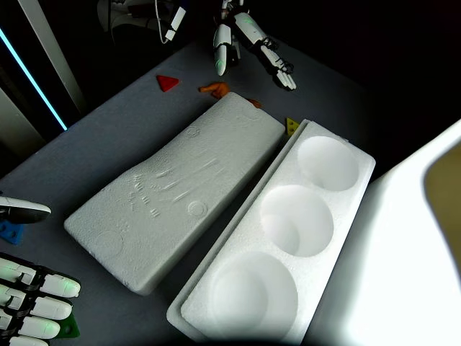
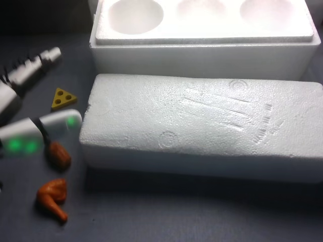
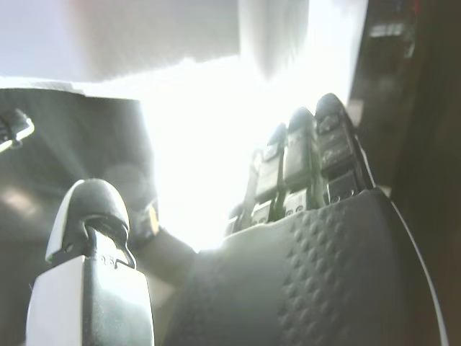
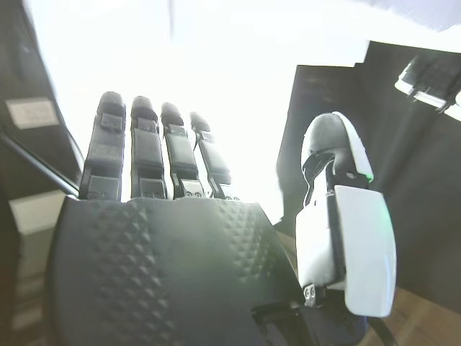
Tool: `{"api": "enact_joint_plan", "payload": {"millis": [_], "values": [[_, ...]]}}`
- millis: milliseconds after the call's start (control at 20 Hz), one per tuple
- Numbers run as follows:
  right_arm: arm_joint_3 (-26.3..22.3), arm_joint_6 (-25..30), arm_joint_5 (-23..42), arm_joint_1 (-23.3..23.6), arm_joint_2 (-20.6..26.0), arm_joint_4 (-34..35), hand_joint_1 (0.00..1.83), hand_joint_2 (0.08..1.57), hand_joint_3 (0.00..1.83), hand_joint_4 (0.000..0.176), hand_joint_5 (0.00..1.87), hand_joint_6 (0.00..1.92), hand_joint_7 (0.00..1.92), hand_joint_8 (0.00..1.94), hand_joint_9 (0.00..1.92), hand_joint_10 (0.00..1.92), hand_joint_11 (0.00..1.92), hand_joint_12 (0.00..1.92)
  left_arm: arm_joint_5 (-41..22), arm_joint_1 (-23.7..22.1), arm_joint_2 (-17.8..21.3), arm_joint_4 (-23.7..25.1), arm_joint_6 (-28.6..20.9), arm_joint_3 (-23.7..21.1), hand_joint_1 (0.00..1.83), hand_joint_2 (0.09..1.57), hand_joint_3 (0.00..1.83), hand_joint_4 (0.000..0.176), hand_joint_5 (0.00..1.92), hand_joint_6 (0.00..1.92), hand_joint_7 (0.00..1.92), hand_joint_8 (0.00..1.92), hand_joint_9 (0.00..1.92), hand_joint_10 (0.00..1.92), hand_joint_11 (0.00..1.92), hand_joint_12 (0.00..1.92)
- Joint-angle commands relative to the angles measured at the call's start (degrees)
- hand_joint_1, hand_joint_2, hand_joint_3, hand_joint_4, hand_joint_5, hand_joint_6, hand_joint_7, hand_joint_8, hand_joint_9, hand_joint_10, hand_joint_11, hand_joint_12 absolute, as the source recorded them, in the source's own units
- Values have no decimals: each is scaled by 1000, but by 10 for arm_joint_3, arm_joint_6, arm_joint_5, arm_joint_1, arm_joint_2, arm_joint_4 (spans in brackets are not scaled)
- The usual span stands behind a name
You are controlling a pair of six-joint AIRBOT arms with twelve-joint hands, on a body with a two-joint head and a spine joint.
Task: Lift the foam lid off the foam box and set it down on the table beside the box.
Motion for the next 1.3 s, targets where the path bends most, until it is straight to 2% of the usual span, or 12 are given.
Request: {"api": "enact_joint_plan", "payload": {"millis": [0,50,100,150,250,350,550,650,700,850,1000,1250], "values": [[-1,-8,80,8,11,-6,188,1199,0,0,0,0,0,0,0,0,0,0,-76,-9,8,12,4,2,230,1109,0,39,0,0,0,0,0,0,0,0],[-1,-16,81,16,17,-18,194,1181,0,31,0,0,0,0,0,0,0,0,-72,-21,15,24,12,3,235,1109,0,41,0,0,0,0,0,0,0,0],[-1,-20,81,24,20,-29,146,1165,0,14,0,0,0,0,0,0,0,0,-69,-29,18,34,13,6,254,1142,15,58,0,0,0,0,0,0,0,0],[-1,-22,80,33,25,-41,125,1171,0,3,0,0,0,0,0,0,0,0,-64,-42,21,46,14,9,252,1159,19,44,0,0,0,0,0,0,0,0],[2,-24,71,53,31,-68,232,1263,28,0,0,0,0,0,0,0,0,0,-48,-70,23,73,20,15,239,1147,10,59,0,0,0,0,0,0,0,0],[5,-30,54,76,32,-94,274,1303,35,0,0,0,0,0,0,0,0,0,-30,-97,22,101,23,21,232,1139,4,63,0,0,0,0,0,0,1,0],[16,-41,-6,144,25,-151,440,1298,14,0,0,0,0,0,0,0,0,0,15,-156,16,161,19,36,244,1149,6,31,0,0,0,0,0,0,0,0],[25,-41,-38,170,17,-173,148,1265,0,0,0,0,0,0,0,0,0,0,31,-176,10,182,16,43,212,1141,2,17,0,0,0,0,0,0,0,0],[29,-41,-57,185,13,-185,67,1246,0,0,0,0,0,0,0,0,0,0,39,-186,6,194,11,47,183,1129,0,34,0,0,0,0,0,0,0,0],[43,-41,-101,225,-3,-213,176,1296,11,0,0,0,0,0,0,0,15,8,59,-209,-3,219,2,56,374,1166,9,27,0,0,0,0,0,0,0,0],[47,-40,-110,234,-9,-220,173,1317,17,0,0,0,0,0,0,0,0,0,66,-221,-11,231,-6,63,336,1162,5,53,0,0,0,0,0,0,0,0],[48,-40,-108,234,-9,-219,204,1308,6,0,0,0,0,0,0,0,0,0,65,-227,-12,237,-8,65,323,1175,9,41,0,0,0,0,0,0,0,0]]}}
